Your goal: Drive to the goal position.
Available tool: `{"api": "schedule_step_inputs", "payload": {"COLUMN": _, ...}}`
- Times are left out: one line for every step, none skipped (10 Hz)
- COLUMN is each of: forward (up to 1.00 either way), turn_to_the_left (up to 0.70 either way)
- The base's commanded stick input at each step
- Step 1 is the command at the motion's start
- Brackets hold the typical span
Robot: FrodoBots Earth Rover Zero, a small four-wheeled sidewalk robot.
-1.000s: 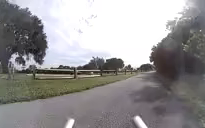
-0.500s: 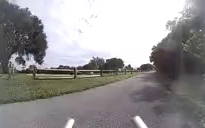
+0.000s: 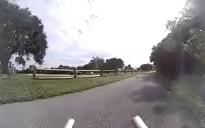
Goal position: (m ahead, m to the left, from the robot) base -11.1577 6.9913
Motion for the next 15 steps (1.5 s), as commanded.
{"api": "schedule_step_inputs", "payload": {"forward": 0.06, "turn_to_the_left": 0.01}}
{"api": "schedule_step_inputs", "payload": {"forward": 0.06, "turn_to_the_left": 0.01}}
{"api": "schedule_step_inputs", "payload": {"forward": 0.06, "turn_to_the_left": 0.01}}
{"api": "schedule_step_inputs", "payload": {"forward": 0.06, "turn_to_the_left": 0.01}}
{"api": "schedule_step_inputs", "payload": {"forward": 0.06, "turn_to_the_left": 0.01}}
{"api": "schedule_step_inputs", "payload": {"forward": 0.06, "turn_to_the_left": 0.01}}
{"api": "schedule_step_inputs", "payload": {"forward": 0.06, "turn_to_the_left": 0.01}}
{"api": "schedule_step_inputs", "payload": {"forward": 0.06, "turn_to_the_left": 0.01}}
{"api": "schedule_step_inputs", "payload": {"forward": 0.06, "turn_to_the_left": 0.01}}
{"api": "schedule_step_inputs", "payload": {"forward": 0.06, "turn_to_the_left": 0.01}}
{"api": "schedule_step_inputs", "payload": {"forward": 0.06, "turn_to_the_left": 0.01}}
{"api": "schedule_step_inputs", "payload": {"forward": 0.06, "turn_to_the_left": 0.01}}
{"api": "schedule_step_inputs", "payload": {"forward": 0.06, "turn_to_the_left": 0.02}}
{"api": "schedule_step_inputs", "payload": {"forward": 0.06, "turn_to_the_left": 0.04}}
{"api": "schedule_step_inputs", "payload": {"forward": 0.06, "turn_to_the_left": 0.10}}
